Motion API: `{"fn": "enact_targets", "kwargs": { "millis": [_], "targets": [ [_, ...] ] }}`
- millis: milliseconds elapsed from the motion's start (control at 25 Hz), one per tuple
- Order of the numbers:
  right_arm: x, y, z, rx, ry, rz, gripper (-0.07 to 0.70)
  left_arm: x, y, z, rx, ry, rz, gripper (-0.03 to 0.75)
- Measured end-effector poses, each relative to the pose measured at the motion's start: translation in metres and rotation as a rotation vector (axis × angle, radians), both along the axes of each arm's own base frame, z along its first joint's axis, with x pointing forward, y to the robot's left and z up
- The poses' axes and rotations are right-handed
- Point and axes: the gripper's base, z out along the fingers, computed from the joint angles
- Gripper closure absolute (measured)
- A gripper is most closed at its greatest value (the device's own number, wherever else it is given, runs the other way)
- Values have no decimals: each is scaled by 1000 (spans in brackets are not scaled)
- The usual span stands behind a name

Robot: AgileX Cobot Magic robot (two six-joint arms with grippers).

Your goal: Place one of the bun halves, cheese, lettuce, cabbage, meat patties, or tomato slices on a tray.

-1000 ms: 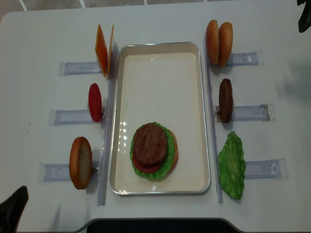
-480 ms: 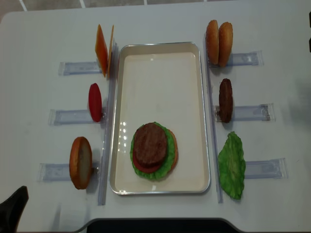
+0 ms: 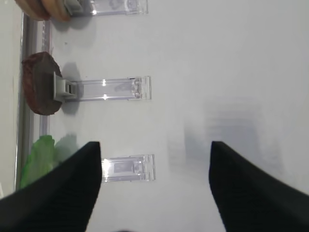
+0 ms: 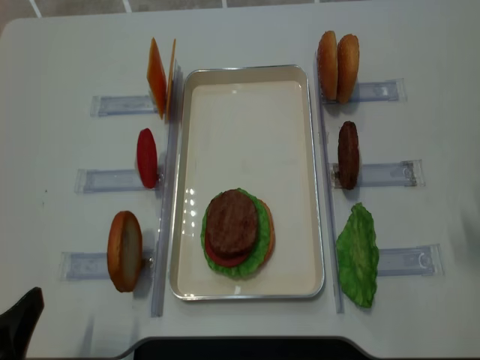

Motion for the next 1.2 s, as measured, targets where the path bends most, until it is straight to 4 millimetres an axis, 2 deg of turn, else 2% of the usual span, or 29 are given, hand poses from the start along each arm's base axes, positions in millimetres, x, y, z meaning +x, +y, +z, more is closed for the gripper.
{"fn": "enact_targets", "kwargs": {
  "millis": [200,440,760,1200],
  "targets": [
    [-52,3,-4,-15,-109,-2,176,0,0,0,0,0,0,64],
    [-92,6,-15,-29,-205,9,176,0,0,0,0,0,0,64],
    [-131,9,-30,-45,-324,16,176,0,0,0,0,0,0,64],
    [-172,11,-59,-58,-497,12,176,0,0,0,-6,0,4,64]
  ]
}}
